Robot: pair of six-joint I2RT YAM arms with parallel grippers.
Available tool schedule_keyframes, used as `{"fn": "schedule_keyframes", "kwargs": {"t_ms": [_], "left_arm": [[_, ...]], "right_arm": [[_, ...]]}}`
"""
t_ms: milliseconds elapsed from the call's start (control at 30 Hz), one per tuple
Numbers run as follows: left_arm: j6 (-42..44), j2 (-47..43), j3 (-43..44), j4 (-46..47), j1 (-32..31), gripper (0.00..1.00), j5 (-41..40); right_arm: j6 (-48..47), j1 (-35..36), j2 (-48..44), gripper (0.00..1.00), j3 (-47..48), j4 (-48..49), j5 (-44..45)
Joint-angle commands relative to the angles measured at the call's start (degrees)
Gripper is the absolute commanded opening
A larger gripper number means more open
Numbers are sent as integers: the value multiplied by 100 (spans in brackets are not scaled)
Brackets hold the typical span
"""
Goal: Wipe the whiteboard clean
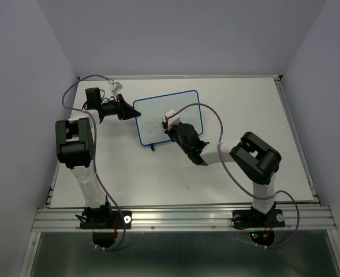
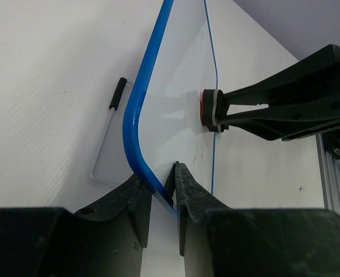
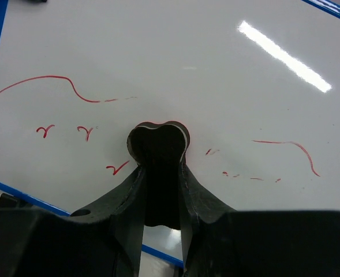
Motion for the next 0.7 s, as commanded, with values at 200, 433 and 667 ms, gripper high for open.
{"fn": "schedule_keyframes", "kwargs": {"t_ms": [200,433,667], "left_arm": [[635,-141,83,390,7,0,-482],[644,-158,66,390,7,0,-482],[653,-185,48,381,7,0,-500]], "right_arm": [[160,-253,-121,1,-22,329,597],[335,-981,-454,1,-171,338,1335],[459,-1369,-718,1,-321,303,1512]]}}
